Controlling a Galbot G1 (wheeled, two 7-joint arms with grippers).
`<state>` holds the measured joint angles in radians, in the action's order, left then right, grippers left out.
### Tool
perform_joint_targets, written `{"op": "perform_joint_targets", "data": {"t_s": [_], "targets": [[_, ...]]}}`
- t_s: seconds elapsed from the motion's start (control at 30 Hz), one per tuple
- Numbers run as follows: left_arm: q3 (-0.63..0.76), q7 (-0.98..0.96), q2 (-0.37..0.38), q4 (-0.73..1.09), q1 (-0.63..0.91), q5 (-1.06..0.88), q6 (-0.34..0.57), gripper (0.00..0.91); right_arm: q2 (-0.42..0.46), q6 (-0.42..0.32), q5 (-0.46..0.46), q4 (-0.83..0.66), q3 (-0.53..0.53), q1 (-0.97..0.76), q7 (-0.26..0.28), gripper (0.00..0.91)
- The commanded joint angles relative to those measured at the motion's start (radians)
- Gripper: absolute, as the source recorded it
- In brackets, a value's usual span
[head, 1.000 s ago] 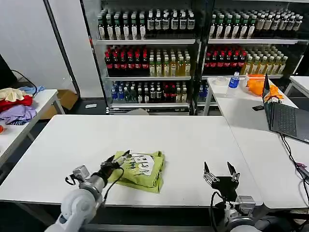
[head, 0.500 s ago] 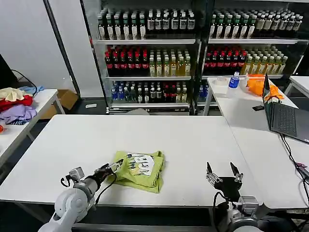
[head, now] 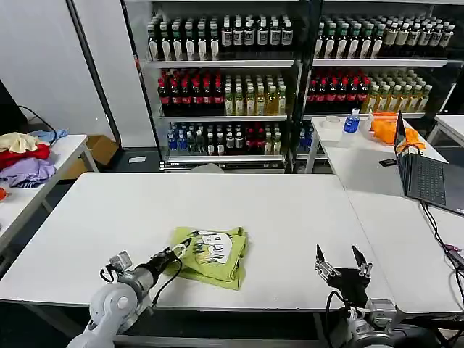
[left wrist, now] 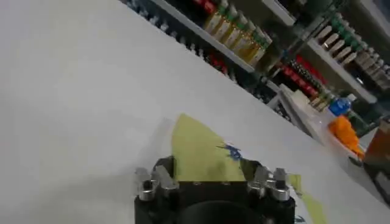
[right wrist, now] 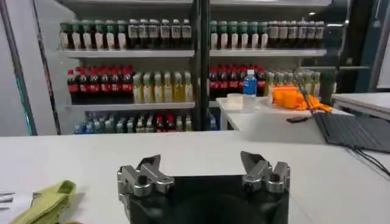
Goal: Fold and organize the clothes.
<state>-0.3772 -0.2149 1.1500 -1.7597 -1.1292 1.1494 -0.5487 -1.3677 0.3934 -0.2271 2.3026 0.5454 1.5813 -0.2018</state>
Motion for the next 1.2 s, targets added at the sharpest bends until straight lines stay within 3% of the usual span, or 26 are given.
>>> {"op": "perform_joint_targets", "data": {"t_s": [0.03,0.37,0.6,0.83,0.93,1.0,1.1,1.2], "targets": [[-0.005,-0.002,0.046,0.045,0.007,0.064,0.038,0.02,0.0,-0.003,0.0,0.018,0.01,0.032,-0.001,0.907],[-0.046,0.002,0.062,-0.009,-0.01,0.177,0.044,0.02,0.016,-0.001,-0.011,0.064,0.049,0.071,-0.001,0.907],[-0.161,-0.013,0.034,-0.048,-0.018,0.329,0.037,0.02,0.013,0.002,-0.012,0.094,0.06,0.094,-0.002,0.907],[-0.389,-0.02,-0.216,-0.029,-0.006,0.392,0.014,0.02,0.024,-0.002,-0.026,0.089,0.087,0.096,-0.006,0.907],[-0.468,0.0,-0.323,0.022,0.02,0.299,0.006,0.02,0.034,-0.004,-0.035,0.089,0.092,0.09,-0.005,0.907],[-0.505,0.05,-0.433,0.046,0.056,0.191,0.013,0.02,0.039,-0.005,-0.037,0.088,0.09,0.081,-0.006,0.907],[-0.489,0.094,-0.503,0.03,0.12,0.087,0.012,0.02,0.038,-0.005,-0.039,0.092,0.086,0.074,-0.006,0.907],[-0.412,0.124,-0.515,-0.069,0.129,-0.034,0.017,0.02,0.035,-0.006,-0.039,0.095,0.081,0.072,-0.006,0.907]]}}
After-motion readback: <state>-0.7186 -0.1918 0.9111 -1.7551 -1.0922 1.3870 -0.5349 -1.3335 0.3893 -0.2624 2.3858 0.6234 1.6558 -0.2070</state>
